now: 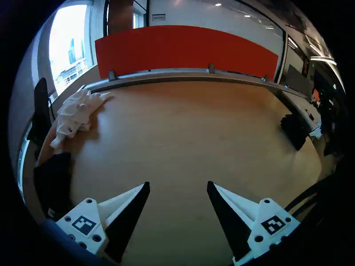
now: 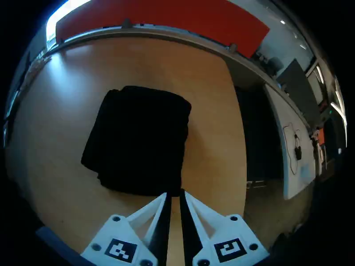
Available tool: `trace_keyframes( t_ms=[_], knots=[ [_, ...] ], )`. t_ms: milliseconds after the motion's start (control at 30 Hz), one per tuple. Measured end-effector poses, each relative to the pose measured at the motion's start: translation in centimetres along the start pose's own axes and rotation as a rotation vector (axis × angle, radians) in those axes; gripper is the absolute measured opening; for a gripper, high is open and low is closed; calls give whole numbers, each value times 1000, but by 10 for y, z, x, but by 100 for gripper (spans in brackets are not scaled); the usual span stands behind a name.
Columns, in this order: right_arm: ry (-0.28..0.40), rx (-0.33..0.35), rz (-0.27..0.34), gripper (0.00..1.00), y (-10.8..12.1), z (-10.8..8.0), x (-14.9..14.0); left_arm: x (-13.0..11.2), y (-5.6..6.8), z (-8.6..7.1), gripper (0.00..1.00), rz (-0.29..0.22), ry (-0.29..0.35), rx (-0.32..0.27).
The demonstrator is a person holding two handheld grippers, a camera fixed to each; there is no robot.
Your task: Fold towel
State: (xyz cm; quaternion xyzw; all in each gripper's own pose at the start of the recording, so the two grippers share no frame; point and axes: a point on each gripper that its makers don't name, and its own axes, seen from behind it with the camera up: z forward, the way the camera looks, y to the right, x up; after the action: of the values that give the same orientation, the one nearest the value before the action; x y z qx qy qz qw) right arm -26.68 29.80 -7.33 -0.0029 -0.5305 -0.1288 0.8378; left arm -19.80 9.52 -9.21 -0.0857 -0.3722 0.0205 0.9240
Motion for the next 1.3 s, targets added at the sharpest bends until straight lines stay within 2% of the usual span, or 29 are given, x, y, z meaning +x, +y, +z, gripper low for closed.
trace_keyframes(
  t_ms=[267,833,900,1033,1067,1300],
  knots=[
    [21,-31,20,61,5,-6,1,0,0,-1,96,-4,5,-5],
    [27,-77,47,65,9,-16,-4,2,-6,-5,96,-1,19,-10],
    [32,-75,54,73,7,-18,-4,3,-6,-6,96,0,21,-11],
    [50,-64,71,97,2,-20,0,4,-5,-6,95,-1,25,-15],
    [54,-62,74,100,1,-21,1,4,-5,-6,96,-1,26,-16],
    [87,-54,86,100,-7,-27,11,6,-7,-8,95,-1,34,-20]
  ],
)
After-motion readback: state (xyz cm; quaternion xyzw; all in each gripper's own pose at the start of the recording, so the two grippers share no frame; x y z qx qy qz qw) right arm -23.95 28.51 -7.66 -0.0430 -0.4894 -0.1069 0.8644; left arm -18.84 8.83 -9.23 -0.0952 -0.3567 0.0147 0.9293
